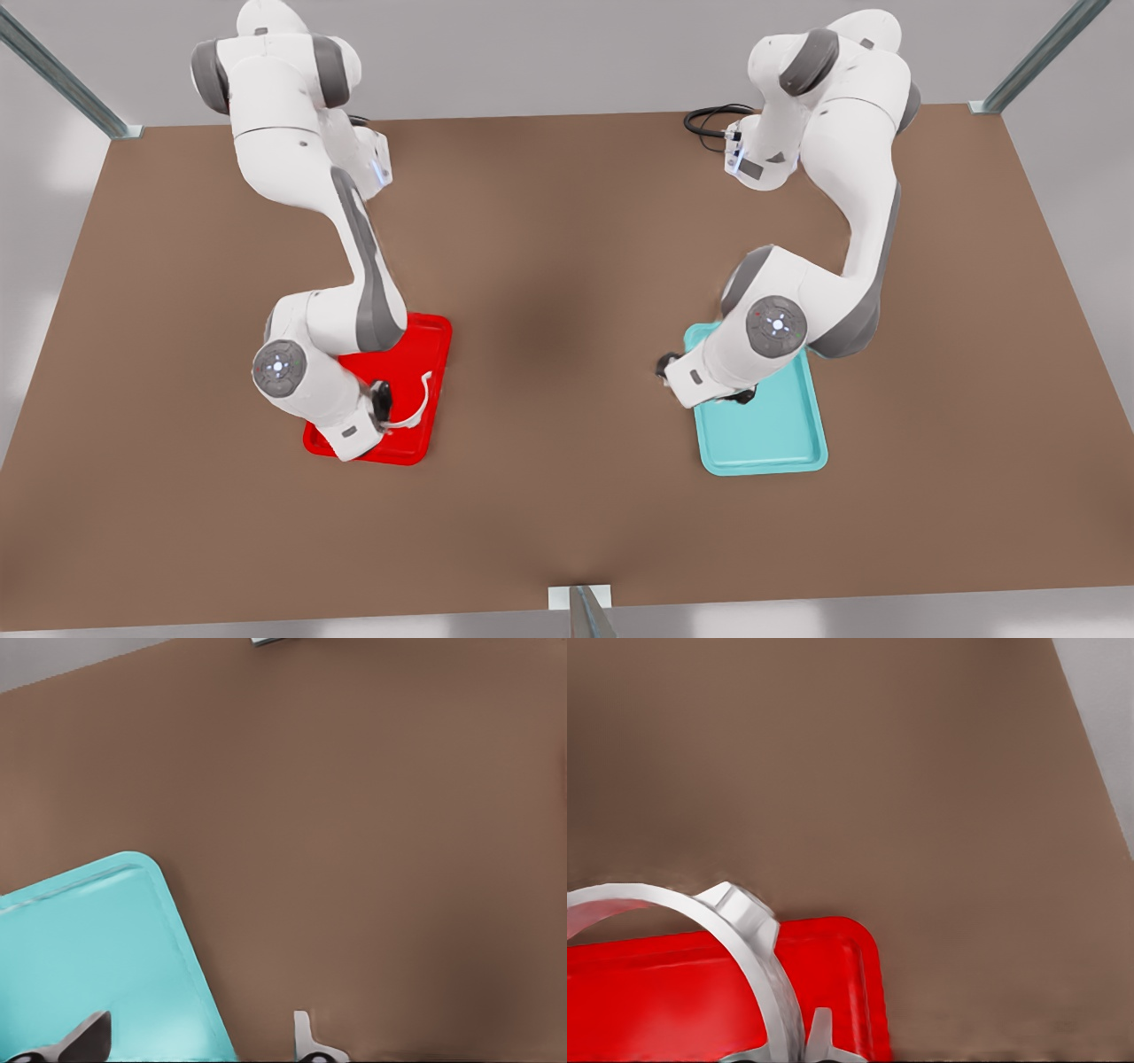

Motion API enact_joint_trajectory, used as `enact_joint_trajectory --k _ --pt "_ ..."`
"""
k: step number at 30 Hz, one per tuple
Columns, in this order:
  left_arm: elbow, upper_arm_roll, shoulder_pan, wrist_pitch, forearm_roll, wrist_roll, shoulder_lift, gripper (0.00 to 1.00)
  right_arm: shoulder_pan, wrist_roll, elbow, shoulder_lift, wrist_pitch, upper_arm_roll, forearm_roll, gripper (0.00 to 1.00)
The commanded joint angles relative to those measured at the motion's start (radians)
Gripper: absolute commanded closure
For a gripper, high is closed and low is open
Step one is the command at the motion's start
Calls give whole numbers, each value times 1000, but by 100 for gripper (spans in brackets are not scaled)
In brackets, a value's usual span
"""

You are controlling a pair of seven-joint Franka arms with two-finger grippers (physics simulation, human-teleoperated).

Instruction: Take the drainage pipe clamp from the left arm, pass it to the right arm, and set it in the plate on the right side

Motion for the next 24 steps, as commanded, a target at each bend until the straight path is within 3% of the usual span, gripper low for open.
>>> enact_joint_trajectory --k 1,4,5,6,7,11,13,17,18,24 --pt "24 -24 161 -279 6 83 -30 0 -64 -222 0 4 -125 -2 -98 79" --pt "43 -22 296 -367 19 83 -109 0 -122 -333 -75 4 -62 2 -86 79" --pt "-127 -8 297 -255 44 115 -242 0 -117 -331 -132 -20 -7 7 -83 79" --pt "-398 126 222 -37 -26 142 -438 0 -110 -331 -160 -34 17 8 -83 79" --pt "-444 381 -13 -11 -97 145 -508 0 -108 -331 -180 -45 34 8 -83 79" --pt "-362 378 23 -69 -138 145 -439 0 -64 -317 -355 -106 215 13 -45 79" --pt "-288 363 16 -233 -227 145 -439 0 -54 -316 -376 -103 252 14 -34 79" --pt "-240 368 91 -161 -235 146 -416 0 -28 -304 -405 -88 300 14 26 76" --pt "-240 366 88 -156 -234 146 -411 0 -41 -320 -396 -83 292 14 24 0" --pt "-237 369 119 -155 -235 146 -403 0 -42 -325 -395 -83 291 14 24 0"
